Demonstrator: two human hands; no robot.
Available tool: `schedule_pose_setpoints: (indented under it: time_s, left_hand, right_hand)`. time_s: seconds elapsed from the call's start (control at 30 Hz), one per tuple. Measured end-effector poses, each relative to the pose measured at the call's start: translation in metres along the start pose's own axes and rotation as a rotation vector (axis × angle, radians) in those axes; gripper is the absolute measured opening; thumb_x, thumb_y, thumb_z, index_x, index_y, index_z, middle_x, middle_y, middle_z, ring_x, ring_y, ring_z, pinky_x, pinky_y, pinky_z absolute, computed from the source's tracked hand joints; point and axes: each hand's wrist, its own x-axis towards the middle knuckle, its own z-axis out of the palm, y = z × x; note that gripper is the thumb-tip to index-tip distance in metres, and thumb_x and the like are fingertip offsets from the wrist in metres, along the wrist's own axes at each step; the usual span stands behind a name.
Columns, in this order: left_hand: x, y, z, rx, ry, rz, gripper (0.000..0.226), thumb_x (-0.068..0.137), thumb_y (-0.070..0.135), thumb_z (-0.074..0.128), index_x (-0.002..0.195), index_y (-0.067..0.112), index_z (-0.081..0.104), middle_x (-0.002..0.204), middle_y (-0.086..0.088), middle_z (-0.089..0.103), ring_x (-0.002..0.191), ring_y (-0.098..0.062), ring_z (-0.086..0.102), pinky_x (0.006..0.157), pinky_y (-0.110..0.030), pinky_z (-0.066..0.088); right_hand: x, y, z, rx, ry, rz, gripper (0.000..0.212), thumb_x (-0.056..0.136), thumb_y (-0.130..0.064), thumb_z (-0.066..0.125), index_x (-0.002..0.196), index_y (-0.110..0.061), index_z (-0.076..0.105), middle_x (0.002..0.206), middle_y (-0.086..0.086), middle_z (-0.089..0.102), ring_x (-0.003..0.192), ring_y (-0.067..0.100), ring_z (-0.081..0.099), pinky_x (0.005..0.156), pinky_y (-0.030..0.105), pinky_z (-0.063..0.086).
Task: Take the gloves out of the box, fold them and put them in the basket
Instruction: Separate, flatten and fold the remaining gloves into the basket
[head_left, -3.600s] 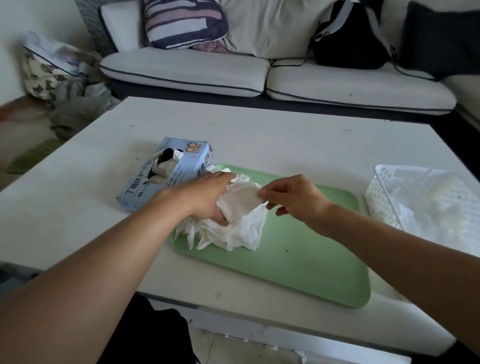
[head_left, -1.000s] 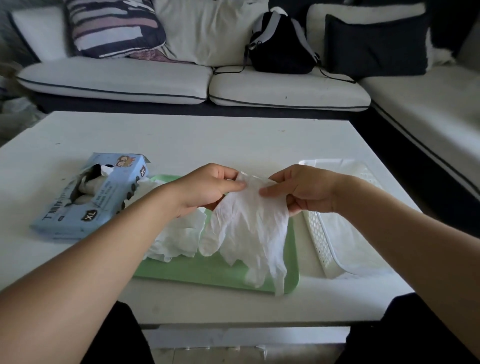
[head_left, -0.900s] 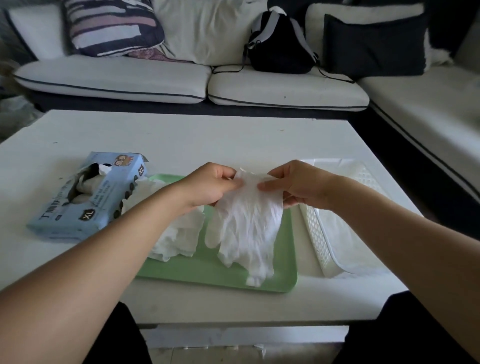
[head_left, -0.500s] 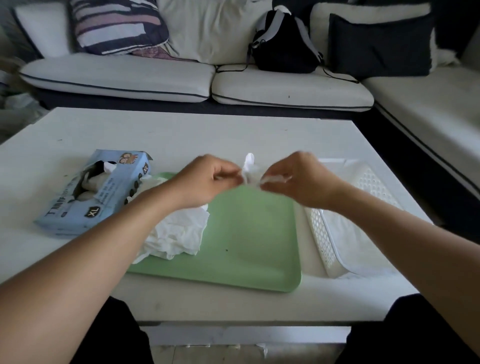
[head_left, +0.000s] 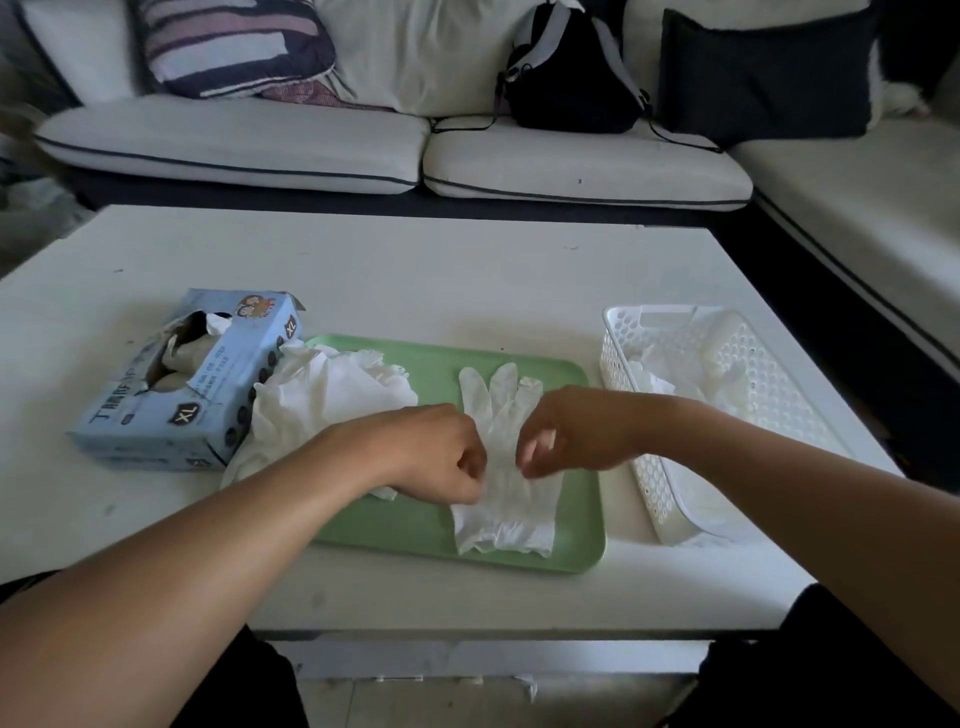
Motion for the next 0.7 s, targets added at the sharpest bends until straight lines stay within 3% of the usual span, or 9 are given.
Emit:
schedule_pose_setpoints:
  time_s: [0.1,0.17,0.3,0.4,0.5,0.57,0.7]
  left_hand:
    - [0.006,0.005,-0.002,0.069,0.235,0.039,0.032,0.086,0.05,0.065,0.11,0.031,0.073,0.107,0.013,0.068,0.097,-0.015,0.066,0.083,-0.037,0.056]
    - [0.009,0.007,0.001,0.154,0.222,0.03,0.05,0.085,0.06,0.067,0.121,0.027,0.069,0.117,0.009,0.066,0.104,-0.019,0.065,0.087,-0.037,0.054]
    - [0.012,0.016,0.012,0.388,0.126,0.011,0.059,0.077,0.068,0.072,0.11,0.019,0.065,0.11,0.003,0.061,0.096,-0.023,0.063,0.075,-0.032,0.046]
    - [0.007,0.019,0.006,0.38,0.161,0.04,0.066,0.075,0.065,0.077,0.122,0.021,0.062,0.118,0.004,0.06,0.104,-0.023,0.063,0.074,-0.032,0.042]
    - [-0.006,0.003,-0.023,0.136,0.274,0.019,0.078,0.073,0.061,0.082,0.138,0.027,0.056,0.136,0.009,0.057,0.121,-0.018,0.059,0.094,-0.031,0.048]
    - [-0.021,-0.017,-0.046,0.075,0.321,-0.02,0.076,0.072,0.054,0.085,0.138,0.03,0.056,0.139,0.012,0.054,0.126,-0.014,0.053,0.101,-0.031,0.044]
    - [-0.046,-0.064,-0.056,0.095,0.139,-0.214,0.059,0.075,0.037,0.088,0.127,0.041,0.06,0.142,0.018,0.048,0.132,-0.01,0.046,0.108,-0.035,0.042]
  right_hand:
    - [0.008,0.014,-0.005,-0.203,0.168,0.155,0.04,0.09,-0.035,0.072,0.124,-0.015,0.067,0.121,0.001,0.065,0.112,0.018,0.059,0.095,0.027,0.043]
    - [0.013,0.02,-0.004,-0.293,0.121,0.227,0.048,0.09,-0.038,0.072,0.129,-0.013,0.064,0.128,0.004,0.062,0.118,0.022,0.057,0.099,0.032,0.044]
    - [0.024,0.023,0.0,-0.354,0.043,0.297,0.046,0.088,-0.047,0.071,0.11,-0.007,0.068,0.108,0.007,0.068,0.101,0.026,0.064,0.086,0.037,0.052]
    - [0.027,0.018,-0.003,-0.407,0.043,0.3,0.047,0.088,-0.05,0.07,0.109,-0.008,0.066,0.106,0.006,0.067,0.099,0.025,0.064,0.083,0.036,0.053]
    - [0.026,0.003,-0.009,-0.378,0.179,0.193,0.049,0.09,-0.049,0.068,0.127,-0.019,0.061,0.123,0.0,0.063,0.112,0.024,0.062,0.093,0.038,0.051]
    - [0.026,-0.01,-0.011,-0.221,0.281,0.058,0.042,0.09,-0.046,0.068,0.125,-0.024,0.064,0.123,-0.005,0.065,0.108,0.018,0.063,0.093,0.037,0.052]
    - [0.028,-0.028,-0.005,-0.136,0.331,-0.055,0.03,0.09,-0.046,0.069,0.114,-0.03,0.068,0.113,-0.013,0.068,0.094,0.008,0.063,0.083,0.031,0.055]
